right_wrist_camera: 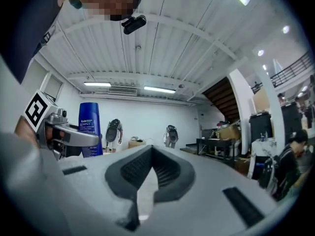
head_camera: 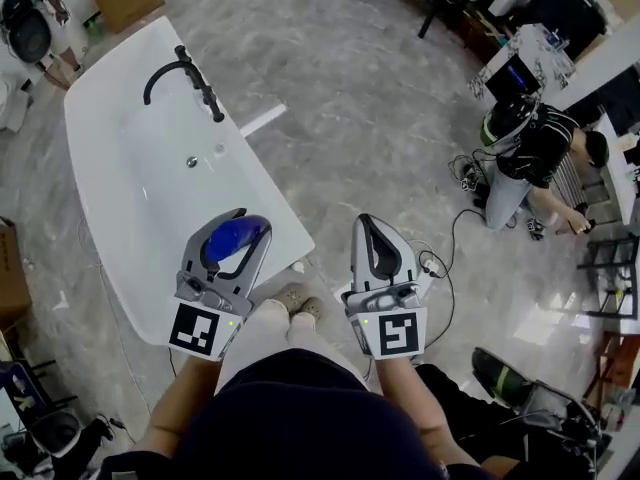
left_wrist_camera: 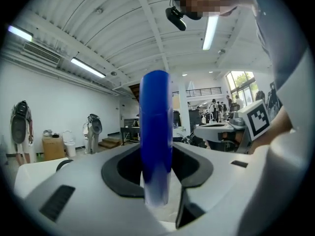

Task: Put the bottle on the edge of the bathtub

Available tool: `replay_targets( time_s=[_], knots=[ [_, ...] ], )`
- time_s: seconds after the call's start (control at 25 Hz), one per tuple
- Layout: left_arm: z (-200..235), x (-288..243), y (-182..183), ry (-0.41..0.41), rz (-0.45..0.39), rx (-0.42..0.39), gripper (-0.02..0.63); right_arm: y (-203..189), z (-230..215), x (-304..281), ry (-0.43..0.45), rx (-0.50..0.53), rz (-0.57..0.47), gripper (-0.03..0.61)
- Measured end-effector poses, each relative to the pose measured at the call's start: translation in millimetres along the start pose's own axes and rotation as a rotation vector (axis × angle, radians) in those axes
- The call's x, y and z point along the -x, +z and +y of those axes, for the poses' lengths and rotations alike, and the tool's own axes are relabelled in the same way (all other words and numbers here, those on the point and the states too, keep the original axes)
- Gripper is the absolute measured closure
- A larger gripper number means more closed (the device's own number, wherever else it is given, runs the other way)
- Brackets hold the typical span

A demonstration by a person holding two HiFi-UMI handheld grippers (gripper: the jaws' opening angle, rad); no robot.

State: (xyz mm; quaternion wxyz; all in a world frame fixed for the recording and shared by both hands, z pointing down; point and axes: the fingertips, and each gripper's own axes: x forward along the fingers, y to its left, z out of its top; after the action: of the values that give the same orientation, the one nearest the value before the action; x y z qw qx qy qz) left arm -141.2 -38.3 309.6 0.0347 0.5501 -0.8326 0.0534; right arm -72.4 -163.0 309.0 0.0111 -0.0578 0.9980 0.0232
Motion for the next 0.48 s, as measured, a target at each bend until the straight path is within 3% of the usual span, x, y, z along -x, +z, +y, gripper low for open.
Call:
replay_targets(
  time_s=[0.24,0.48],
  knots=[
    [35,14,-37,0.041,0.037,0.013,0.459,-25,37,-34,0.072,-0.007,0.038,0.578],
    [45,-3,-82,-0.001,0.067,0.017,0.459,-67,49,-52,0.084,-0.005,0.067,0.578]
  ],
)
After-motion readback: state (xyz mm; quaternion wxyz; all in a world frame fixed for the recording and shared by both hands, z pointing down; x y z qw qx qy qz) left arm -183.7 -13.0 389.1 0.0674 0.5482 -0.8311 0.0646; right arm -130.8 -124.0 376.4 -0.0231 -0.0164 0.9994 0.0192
